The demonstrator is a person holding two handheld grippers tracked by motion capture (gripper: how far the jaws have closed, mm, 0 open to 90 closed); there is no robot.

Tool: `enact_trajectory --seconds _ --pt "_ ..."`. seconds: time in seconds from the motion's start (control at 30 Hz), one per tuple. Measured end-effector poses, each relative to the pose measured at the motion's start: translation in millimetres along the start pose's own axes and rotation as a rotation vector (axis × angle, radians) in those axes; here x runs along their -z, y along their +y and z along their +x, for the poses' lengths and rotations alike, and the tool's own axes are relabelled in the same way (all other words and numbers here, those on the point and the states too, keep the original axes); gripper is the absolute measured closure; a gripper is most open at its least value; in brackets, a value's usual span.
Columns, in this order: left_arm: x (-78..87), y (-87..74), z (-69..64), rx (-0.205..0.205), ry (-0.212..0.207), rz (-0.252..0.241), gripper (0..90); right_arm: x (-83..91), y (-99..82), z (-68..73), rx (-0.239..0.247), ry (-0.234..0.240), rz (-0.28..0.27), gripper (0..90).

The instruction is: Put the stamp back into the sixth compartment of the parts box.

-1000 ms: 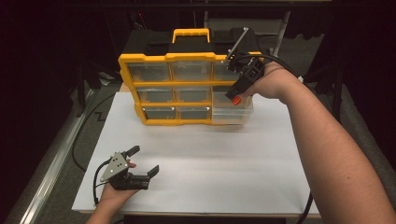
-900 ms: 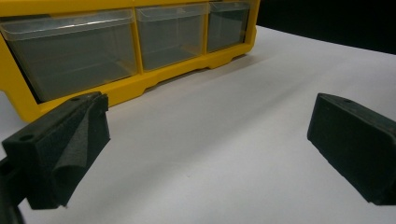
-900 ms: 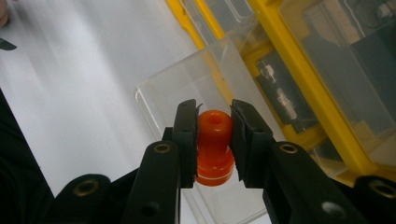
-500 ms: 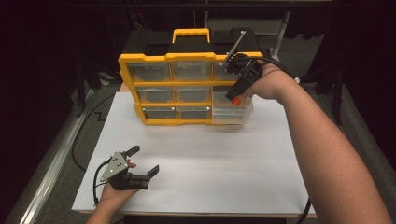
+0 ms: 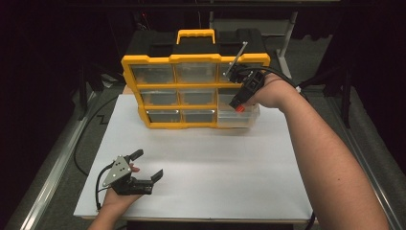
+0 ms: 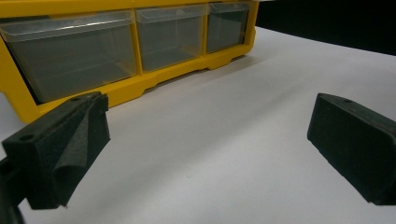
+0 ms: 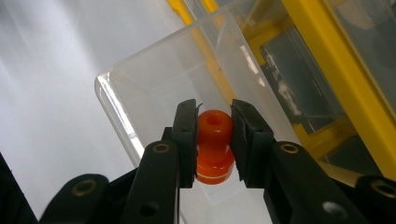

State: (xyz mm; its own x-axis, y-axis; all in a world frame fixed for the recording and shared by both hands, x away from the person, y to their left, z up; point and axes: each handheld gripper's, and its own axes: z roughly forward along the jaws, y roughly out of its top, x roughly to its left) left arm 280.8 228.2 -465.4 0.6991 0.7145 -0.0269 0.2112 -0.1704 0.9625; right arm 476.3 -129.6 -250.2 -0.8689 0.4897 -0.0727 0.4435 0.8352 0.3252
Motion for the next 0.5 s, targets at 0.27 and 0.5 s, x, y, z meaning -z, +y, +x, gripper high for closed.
enact_trajectory --seconds 0.27,0.5 --pt "-0.3 0.1 0.2 0.000 0.001 -0.003 0.6 8.2 -1.2 -1.6 -0.004 0.001 -0.039 73.8" --pt "-0.9 -0.1 0.4 0.001 0.001 -0.001 0.6 20.1 -4.6 -3.8 -0.028 -0.010 -0.061 40.6"
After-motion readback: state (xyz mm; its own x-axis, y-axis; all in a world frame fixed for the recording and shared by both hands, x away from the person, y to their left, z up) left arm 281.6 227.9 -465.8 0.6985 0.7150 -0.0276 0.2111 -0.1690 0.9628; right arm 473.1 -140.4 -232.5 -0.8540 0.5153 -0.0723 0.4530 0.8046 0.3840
